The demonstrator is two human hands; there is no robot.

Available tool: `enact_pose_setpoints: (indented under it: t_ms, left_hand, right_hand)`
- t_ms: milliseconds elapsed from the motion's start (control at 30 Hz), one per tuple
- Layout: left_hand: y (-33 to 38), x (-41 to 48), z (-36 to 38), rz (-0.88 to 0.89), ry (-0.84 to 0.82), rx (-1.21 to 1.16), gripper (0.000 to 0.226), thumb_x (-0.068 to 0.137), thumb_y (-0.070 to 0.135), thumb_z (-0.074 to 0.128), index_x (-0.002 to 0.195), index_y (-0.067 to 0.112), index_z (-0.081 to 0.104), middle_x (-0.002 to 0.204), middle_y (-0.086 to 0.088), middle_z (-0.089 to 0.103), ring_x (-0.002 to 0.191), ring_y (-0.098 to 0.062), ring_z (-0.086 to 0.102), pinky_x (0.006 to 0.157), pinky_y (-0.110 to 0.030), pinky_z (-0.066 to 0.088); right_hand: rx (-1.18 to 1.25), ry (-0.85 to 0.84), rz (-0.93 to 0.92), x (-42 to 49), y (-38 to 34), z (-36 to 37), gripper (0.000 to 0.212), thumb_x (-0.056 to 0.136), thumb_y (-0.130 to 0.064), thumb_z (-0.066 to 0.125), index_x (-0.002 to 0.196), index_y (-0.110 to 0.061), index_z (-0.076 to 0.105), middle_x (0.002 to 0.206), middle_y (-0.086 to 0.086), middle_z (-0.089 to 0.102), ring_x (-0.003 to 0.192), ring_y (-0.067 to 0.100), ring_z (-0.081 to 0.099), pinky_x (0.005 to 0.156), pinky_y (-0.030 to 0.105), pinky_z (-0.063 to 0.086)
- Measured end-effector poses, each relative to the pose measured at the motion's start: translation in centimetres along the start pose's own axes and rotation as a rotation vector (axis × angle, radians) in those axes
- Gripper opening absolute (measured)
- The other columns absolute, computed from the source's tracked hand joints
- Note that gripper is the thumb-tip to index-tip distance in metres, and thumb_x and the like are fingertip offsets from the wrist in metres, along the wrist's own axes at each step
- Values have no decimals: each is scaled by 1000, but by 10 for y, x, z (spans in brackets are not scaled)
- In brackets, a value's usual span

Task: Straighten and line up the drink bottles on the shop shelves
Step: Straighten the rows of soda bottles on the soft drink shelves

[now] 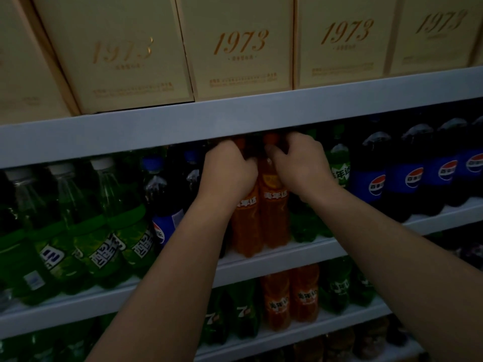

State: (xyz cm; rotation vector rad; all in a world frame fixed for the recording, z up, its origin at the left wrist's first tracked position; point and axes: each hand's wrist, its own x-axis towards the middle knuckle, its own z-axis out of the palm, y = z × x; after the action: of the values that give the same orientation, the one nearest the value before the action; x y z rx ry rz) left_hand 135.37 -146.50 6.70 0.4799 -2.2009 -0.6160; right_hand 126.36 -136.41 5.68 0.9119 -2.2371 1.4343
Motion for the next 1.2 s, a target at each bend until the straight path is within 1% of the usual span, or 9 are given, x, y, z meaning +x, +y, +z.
enact_pose_setpoints:
  t_ms: [233, 367, 433, 533, 733, 867, 933, 1067, 1200]
  left_hand:
    - [-7, -36, 9, 0, 53, -75, 50, 86, 19, 64, 131, 13, 42, 115, -6, 59, 103, -18, 58, 83, -26, 46]
    - [-22, -73, 21, 59, 106, -11, 64, 92, 19, 55, 149, 18, 26, 152, -7, 33, 135, -16, 36, 113, -25, 25]
    - [-35, -99, 23, 107, 133, -37, 60, 91, 16, 59, 146, 16, 36, 150, -2, 36, 135, -10, 36, 110, -16, 24]
    - [-67, -128, 15, 164, 299, 11, 37, 84, 10, 63, 121, 9, 63, 119, -6, 64, 110, -16, 59, 94, -31, 50]
    - [-107, -101, -44, 23, 582, 22, 37, 76, 4, 53, 113, 4, 61, 107, -13, 60, 96, -19, 55, 85, -29, 46]
    - [-101, -78, -71, -148, 436, -80, 56, 79, 23, 51, 134, 16, 49, 109, -7, 63, 95, -18, 59, 84, -39, 51]
    - [-102, -69, -79, -118, 318, -58, 53, 82, 27, 53, 134, 26, 45, 108, -4, 63, 95, -20, 60, 81, -37, 50]
    - [-107, -50, -94, -92, 108, -76, 26, 85, 24, 55, 110, 30, 49, 89, 12, 59, 77, -7, 58, 54, -17, 42]
    - [-112, -44, -99, -32, 76, -19, 39, 82, 29, 66, 121, 28, 59, 98, 11, 63, 75, 1, 54, 51, 0, 33]
  right_hand:
    - [-66, 38, -74, -15, 0, -1, 17, 90, -35, 57, 95, -20, 64, 85, -5, 64, 70, 5, 55, 55, 17, 36]
    - [13, 147, -172, -50, 1, -3, 33, 92, -23, 56, 125, -18, 58, 104, -10, 62, 88, 1, 57, 74, 8, 42]
    - [54, 203, -247, -73, 1, 0, 34, 93, -15, 56, 126, -11, 57, 109, -3, 64, 87, 4, 61, 78, 19, 50]
    - [72, 229, -374, -96, -3, 10, 25, 89, -9, 58, 113, -5, 65, 99, 1, 68, 78, 1, 60, 71, 11, 47]
    - [84, 160, -519, -76, -45, 40, 27, 87, -5, 60, 113, -1, 65, 102, 8, 69, 85, 9, 63, 80, 13, 47]
    - [120, -34, -324, -50, -74, 64, 26, 90, -15, 52, 115, -13, 61, 87, 5, 69, 71, 15, 66, 70, 33, 55]
    - [135, -168, -168, -40, -80, 76, 17, 91, -22, 50, 106, -17, 58, 76, 2, 67, 58, 13, 66, 54, 30, 55]
    - [132, -278, -38, -28, -81, 87, 11, 93, -21, 49, 104, -18, 53, 71, 4, 64, 40, 13, 62, 34, 20, 43]
    - [90, -174, -47, -25, -82, 86, 16, 88, -23, 60, 102, -16, 59, 69, 2, 65, 36, 11, 59, 34, 18, 41]
